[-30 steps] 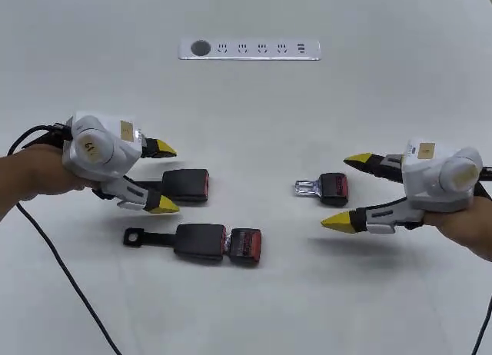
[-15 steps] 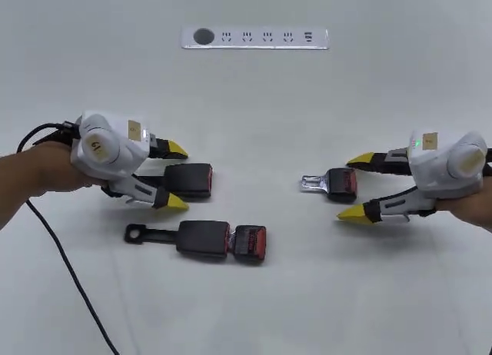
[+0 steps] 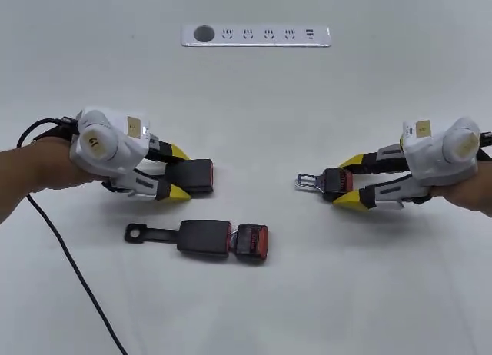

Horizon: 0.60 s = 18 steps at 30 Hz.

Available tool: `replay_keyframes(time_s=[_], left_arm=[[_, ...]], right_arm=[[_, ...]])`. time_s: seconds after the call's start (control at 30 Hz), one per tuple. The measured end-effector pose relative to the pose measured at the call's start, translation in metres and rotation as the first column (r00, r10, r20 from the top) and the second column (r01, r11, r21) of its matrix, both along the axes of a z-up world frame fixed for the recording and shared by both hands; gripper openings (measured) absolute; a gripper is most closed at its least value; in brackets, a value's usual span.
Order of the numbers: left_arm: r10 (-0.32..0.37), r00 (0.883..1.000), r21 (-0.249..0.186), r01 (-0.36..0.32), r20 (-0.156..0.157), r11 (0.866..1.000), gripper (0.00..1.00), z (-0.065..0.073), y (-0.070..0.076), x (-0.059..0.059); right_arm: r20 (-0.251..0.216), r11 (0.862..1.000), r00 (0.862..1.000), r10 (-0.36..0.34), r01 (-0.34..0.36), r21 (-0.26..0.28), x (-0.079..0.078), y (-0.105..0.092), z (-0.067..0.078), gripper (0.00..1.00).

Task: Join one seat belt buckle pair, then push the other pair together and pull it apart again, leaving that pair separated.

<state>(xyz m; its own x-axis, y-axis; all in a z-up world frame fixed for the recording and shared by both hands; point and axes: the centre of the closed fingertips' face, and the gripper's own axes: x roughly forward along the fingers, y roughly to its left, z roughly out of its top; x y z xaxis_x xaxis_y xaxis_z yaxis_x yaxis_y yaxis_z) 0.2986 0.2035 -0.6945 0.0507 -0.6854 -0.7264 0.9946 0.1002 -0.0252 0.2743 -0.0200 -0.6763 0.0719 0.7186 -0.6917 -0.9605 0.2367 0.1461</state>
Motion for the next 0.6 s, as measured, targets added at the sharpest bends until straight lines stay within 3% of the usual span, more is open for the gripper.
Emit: replay_keyframes(time_s=[0.37,0.6], left_arm=[[-0.064,0.998,0.033,0.064,-0.009,0.997,0.34,0.005,0.000,-0.003],[-0.089,0.996,0.045,0.089,-0.010,0.995,0.34,0.005,0.002,-0.005]], right_arm=[[0.013,0.999,1.000,0.018,-0.017,-0.041,0.001,-0.002,-0.009,0.33],[0.039,0.999,0.999,0.038,-0.037,-0.026,0.008,0.026,-0.011,0.33]])
